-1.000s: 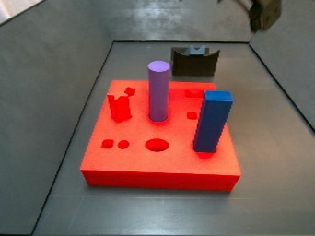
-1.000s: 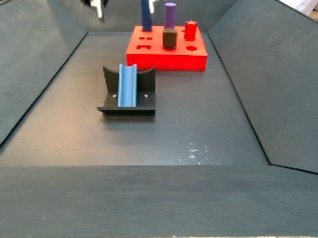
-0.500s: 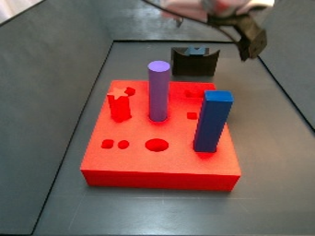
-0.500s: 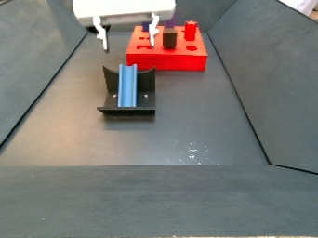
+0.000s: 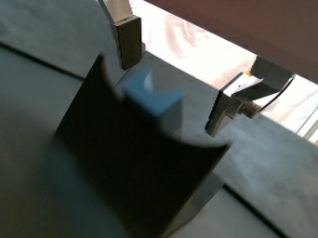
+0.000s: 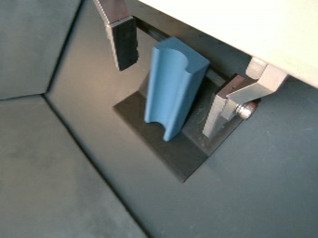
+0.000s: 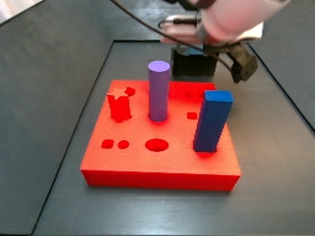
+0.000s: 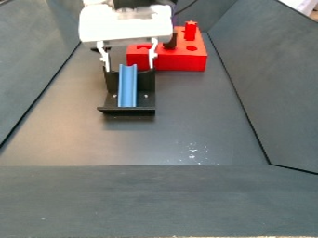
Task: Pick up the arch object. Move up. Place the arch object on the fixture. Regrasp the arch object. Move to above the board. Insert the arch object.
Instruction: Regrasp the arch object, then move to above the board.
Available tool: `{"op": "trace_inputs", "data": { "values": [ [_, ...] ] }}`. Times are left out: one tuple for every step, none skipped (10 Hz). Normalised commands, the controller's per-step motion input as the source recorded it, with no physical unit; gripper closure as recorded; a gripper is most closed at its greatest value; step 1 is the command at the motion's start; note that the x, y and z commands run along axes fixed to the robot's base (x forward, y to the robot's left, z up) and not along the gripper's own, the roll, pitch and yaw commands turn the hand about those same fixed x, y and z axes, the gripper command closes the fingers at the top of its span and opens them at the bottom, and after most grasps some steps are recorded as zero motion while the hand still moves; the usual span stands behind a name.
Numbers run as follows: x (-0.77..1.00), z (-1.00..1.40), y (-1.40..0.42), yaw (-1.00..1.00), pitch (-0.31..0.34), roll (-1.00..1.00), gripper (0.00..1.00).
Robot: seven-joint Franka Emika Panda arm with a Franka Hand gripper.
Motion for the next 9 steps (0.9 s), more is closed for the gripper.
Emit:
{"op": "trace_inputs", "data": {
  "values": [
    [0.07,-0.39,0.01,-0.01,-0.022,0.06,0.00],
    [0.06,-0.30,0.01,0.00,-0.021,0.06,0.00],
    [0.00,0.00,0.00,0.00,0.000,0.00,1.00],
    [0.03,1.00,0.33,0.01,-0.058,-0.13,1.00],
    [0.03,1.00,0.32,-0.01,-0.059,-0.14,1.00],
    [0.02,1.00,0.30,-0.02,-0.063,-0.14,1.00],
    [0.01,1.00,0.29,-0.03,-0.069,-0.13,1.00],
    [0.01,1.00,0.28,-0.04,-0.060,-0.12,1.00],
    [0.01,1.00,0.28,-0.05,-0.047,-0.11,1.00]
  ]
}}
